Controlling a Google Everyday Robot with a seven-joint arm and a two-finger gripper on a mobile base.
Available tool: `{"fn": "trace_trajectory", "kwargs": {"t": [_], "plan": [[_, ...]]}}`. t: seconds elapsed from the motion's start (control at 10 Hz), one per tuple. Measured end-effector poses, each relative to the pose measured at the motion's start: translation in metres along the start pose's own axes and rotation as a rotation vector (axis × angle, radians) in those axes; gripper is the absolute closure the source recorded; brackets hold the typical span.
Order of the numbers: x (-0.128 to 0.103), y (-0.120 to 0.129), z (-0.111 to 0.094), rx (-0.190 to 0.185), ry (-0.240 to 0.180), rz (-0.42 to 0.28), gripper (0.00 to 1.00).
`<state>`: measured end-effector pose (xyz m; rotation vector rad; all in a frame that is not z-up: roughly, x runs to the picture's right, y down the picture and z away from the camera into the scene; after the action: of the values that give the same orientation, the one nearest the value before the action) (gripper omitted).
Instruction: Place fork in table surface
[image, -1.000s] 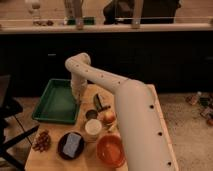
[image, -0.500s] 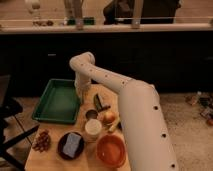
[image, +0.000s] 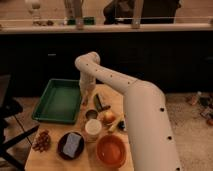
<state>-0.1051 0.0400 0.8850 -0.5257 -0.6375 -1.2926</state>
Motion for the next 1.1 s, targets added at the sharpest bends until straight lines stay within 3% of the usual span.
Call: {"fn": "trace_trajectory", "kwargs": {"t": [0.7, 1.1], "plan": [[0.007, 0.037, -0.009, 0.011, -0.006, 0.036, 0.98], [0.009, 0.052, -0.004, 0.022, -0.016, 0.040, 0.98]]}}
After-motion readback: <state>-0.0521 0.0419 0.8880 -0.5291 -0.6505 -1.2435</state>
